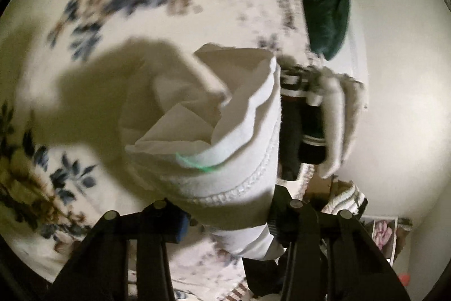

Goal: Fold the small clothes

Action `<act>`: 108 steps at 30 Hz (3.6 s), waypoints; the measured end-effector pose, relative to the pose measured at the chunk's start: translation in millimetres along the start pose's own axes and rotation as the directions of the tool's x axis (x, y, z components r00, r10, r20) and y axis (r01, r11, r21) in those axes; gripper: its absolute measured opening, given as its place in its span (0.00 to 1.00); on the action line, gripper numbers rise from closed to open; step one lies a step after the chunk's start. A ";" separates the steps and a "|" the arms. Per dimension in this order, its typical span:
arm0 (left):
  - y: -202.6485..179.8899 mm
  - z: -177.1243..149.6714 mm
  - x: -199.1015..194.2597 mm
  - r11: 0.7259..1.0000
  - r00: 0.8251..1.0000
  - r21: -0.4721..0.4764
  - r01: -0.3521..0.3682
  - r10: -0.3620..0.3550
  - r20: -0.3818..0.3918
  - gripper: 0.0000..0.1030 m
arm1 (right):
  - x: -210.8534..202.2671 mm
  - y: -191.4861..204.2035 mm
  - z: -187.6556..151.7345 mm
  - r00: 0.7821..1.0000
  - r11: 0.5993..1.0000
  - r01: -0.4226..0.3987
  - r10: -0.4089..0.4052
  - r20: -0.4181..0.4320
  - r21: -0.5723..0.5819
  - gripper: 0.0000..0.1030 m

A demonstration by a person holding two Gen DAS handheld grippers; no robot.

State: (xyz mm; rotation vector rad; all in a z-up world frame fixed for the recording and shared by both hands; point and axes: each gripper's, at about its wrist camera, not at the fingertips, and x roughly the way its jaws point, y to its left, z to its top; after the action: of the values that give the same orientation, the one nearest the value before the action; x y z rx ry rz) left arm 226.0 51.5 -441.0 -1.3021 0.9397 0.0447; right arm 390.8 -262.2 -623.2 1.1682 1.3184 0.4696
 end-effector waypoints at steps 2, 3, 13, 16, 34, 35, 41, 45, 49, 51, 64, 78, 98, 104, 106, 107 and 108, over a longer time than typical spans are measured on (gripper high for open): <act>-22.7 8.9 -2.0 0.999 0.999 0.020 0.029 -0.029 -0.017 0.39 | -13.3 22.6 6.1 1.000 1.000 -0.001 0.002 0.018 -0.021 0.14; -31.9 12.5 -1.4 0.999 0.999 0.029 0.041 -0.040 -0.025 0.39 | -20.1 36.4 10.7 0.999 0.999 -0.007 0.008 0.035 -0.032 0.14; -206.2 65.4 35.6 0.960 0.977 0.198 0.200 -0.180 -0.118 0.39 | -101.0 172.5 92.8 0.962 0.987 -0.030 0.070 0.262 -0.156 0.14; -280.1 85.3 58.9 0.929 0.959 0.249 0.275 -0.245 -0.143 0.39 | -126.0 223.3 134.4 0.933 0.977 -0.035 0.107 0.342 -0.208 0.14; -383.8 132.1 250.6 0.859 0.955 0.443 0.258 -0.155 -0.254 0.39 | -152.6 269.8 344.3 0.853 0.972 0.078 0.051 0.519 -0.224 0.14; -376.5 127.6 257.1 0.865 0.957 0.442 0.237 -0.129 -0.261 0.39 | -141.2 252.0 347.8 0.866 0.975 0.104 0.008 0.500 -0.196 0.14; -343.0 117.4 271.7 0.860 0.960 0.478 0.179 -0.046 -0.277 0.41 | -117.3 202.5 343.0 0.886 0.985 0.111 -0.039 0.463 -0.130 0.14; -353.8 118.5 265.3 0.846 0.963 0.513 0.143 0.000 -0.268 0.42 | -118.4 206.9 342.2 0.886 0.973 0.184 -0.103 0.451 -0.139 0.23; -364.8 111.5 245.8 0.775 0.979 0.632 -0.008 0.134 -0.151 0.63 | -129.4 211.0 326.4 0.827 0.923 0.362 -0.255 0.500 -0.129 0.55; -368.5 108.4 238.6 0.725 0.980 0.683 -0.082 0.182 -0.076 0.84 | -140.5 215.4 318.4 0.770 0.878 0.468 -0.348 0.535 -0.103 0.67; -397.0 53.8 157.0 0.300 0.906 0.877 -0.375 0.316 0.280 0.93 | -169.5 275.3 215.8 0.366 0.477 0.879 -0.634 0.681 -0.029 0.99; -423.5 -32.5 -23.9 0.229 0.929 0.910 -0.346 0.219 0.298 0.93 | -275.8 386.2 0.9 0.335 0.460 0.884 -0.503 0.797 -0.081 0.99; -410.5 -108.9 -176.6 0.245 0.930 0.898 -0.365 0.124 0.345 0.93 | -381.9 465.3 -236.8 0.367 0.467 0.864 -0.326 0.871 -0.189 0.99; -407.2 -114.5 -192.6 0.258 0.928 0.891 -0.373 0.096 0.361 0.93 | -386.1 467.7 -252.7 0.379 0.455 0.865 -0.317 0.869 -0.211 0.99; -406.2 -115.3 -195.7 0.261 0.928 0.891 -0.372 0.088 0.362 0.95 | -389.0 467.1 -252.1 0.383 0.459 0.862 -0.315 0.868 -0.214 0.99; -406.4 -115.5 -196.5 0.260 0.926 0.889 -0.376 0.087 0.367 0.98 | -390.0 467.6 -251.4 0.384 0.461 0.861 -0.313 0.869 -0.214 1.00; -405.9 -116.8 -198.3 0.260 0.926 0.889 -0.378 0.084 0.369 1.00 | -392.3 468.9 -254.4 0.383 0.463 0.860 -0.309 0.870 -0.214 1.00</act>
State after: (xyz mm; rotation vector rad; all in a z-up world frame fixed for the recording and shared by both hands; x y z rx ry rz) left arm 243.2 -82.6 5.6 0.0343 0.6967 -0.1182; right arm 211.4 -299.2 13.1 0.0657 0.6388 -0.1778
